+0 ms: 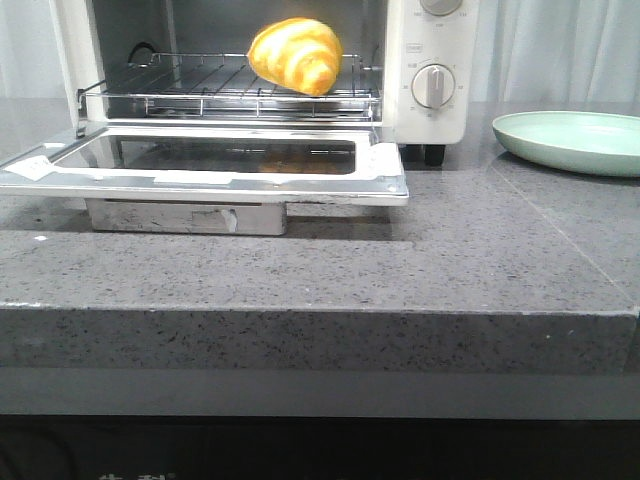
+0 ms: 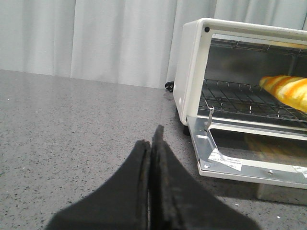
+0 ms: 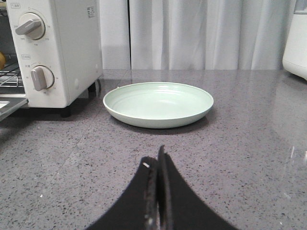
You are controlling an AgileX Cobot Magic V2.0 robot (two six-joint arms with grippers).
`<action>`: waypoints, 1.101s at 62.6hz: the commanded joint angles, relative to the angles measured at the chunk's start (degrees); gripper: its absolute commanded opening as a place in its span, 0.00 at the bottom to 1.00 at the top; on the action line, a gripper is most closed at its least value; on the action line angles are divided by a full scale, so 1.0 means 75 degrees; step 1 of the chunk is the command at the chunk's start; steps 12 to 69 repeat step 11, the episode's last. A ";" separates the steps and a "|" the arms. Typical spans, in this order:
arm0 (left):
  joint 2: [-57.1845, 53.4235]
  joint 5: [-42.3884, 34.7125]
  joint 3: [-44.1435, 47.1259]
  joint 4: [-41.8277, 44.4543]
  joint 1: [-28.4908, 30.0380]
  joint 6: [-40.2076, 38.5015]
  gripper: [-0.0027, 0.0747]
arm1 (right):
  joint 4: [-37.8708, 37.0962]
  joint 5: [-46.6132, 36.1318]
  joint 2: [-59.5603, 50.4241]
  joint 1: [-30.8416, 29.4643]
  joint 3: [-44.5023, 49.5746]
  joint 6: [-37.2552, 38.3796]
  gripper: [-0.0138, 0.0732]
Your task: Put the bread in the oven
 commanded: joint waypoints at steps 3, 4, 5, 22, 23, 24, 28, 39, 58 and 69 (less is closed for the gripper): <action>-0.0153 -0.0611 0.0181 -0.0019 -0.0072 -0.0015 0.01 | -0.0034 -0.0673 -0.0161 -0.0046 0.0027 -0.0082 0.08; -0.0153 -0.0611 0.0181 -0.0019 -0.0072 -0.0015 0.01 | -0.0034 -0.0673 -0.0161 -0.0046 0.0027 -0.0082 0.08; -0.0153 -0.0611 0.0181 -0.0019 -0.0072 -0.0015 0.01 | -0.0034 -0.0673 -0.0161 -0.0046 0.0027 -0.0082 0.08; -0.0153 -0.0611 0.0181 -0.0019 -0.0072 -0.0015 0.01 | -0.0034 -0.0673 -0.0161 -0.0046 0.0027 -0.0082 0.08; -0.0153 -0.0611 0.0181 -0.0019 -0.0072 -0.0015 0.01 | -0.0034 -0.0673 -0.0161 -0.0046 0.0027 -0.0082 0.08; -0.0153 -0.0611 0.0181 -0.0019 -0.0072 -0.0015 0.01 | -0.0034 -0.0673 -0.0161 -0.0046 0.0027 -0.0082 0.08; -0.0153 -0.0611 0.0181 -0.0019 -0.0072 -0.0015 0.01 | -0.0034 -0.0673 -0.0161 -0.0046 0.0027 -0.0082 0.08; -0.0153 -0.0611 0.0181 -0.0019 -0.0072 -0.0015 0.01 | -0.0034 -0.0673 -0.0161 -0.0046 0.0027 -0.0082 0.08; -0.0153 -0.0611 0.0181 -0.0019 -0.0072 -0.0015 0.01 | -0.0034 -0.0673 -0.0161 -0.0046 0.0027 -0.0082 0.08; -0.0153 -0.0611 0.0181 -0.0019 -0.0072 -0.0015 0.01 | -0.0034 -0.0673 -0.0161 -0.0046 0.0027 -0.0082 0.08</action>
